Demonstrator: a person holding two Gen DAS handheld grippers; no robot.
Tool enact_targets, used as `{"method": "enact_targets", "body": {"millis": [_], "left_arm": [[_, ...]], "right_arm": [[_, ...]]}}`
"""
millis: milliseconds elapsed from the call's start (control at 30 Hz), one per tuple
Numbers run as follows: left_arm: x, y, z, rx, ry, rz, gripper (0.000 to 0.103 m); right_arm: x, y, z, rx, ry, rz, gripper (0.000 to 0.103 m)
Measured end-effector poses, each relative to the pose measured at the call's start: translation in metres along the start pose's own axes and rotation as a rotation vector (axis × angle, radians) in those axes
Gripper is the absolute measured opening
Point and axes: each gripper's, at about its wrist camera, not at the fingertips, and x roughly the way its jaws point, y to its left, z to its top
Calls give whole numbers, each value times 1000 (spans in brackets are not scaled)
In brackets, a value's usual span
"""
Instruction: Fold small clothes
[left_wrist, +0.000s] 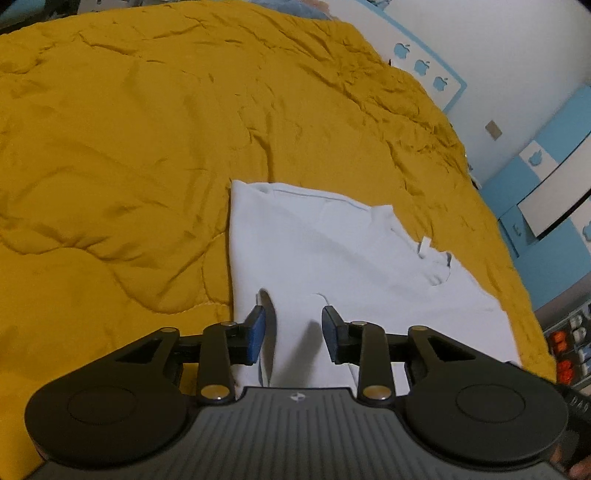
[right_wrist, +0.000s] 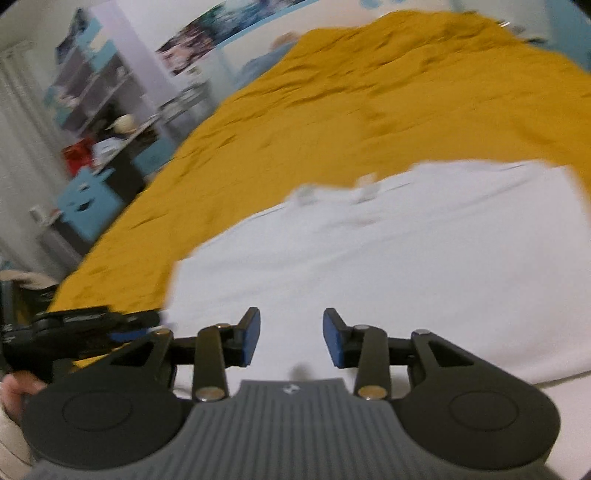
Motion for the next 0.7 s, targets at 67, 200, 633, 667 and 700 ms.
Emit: {"method": "enact_targets", "body": {"millis": [67, 200, 633, 667, 700], "left_arm": [[3, -2, 0, 11, -12, -10, 7], [-4, -13, 4, 55, -67, -22, 4], [-3, -24, 14, 99, -62, 43, 4], [-4, -25, 15, 95, -73, 34, 3], [-8, -25, 15, 89, -94, 22, 3]], "right_arm": [[-12, -29, 7, 5, -21, -64, 36], [-33, -92, 24, 37, -79, -220, 42], [10, -238, 97, 368, -90, -241, 22], [19, -241, 98, 393, -81, -213, 0], [20, -243, 98, 397, -81, -201, 0]]}}
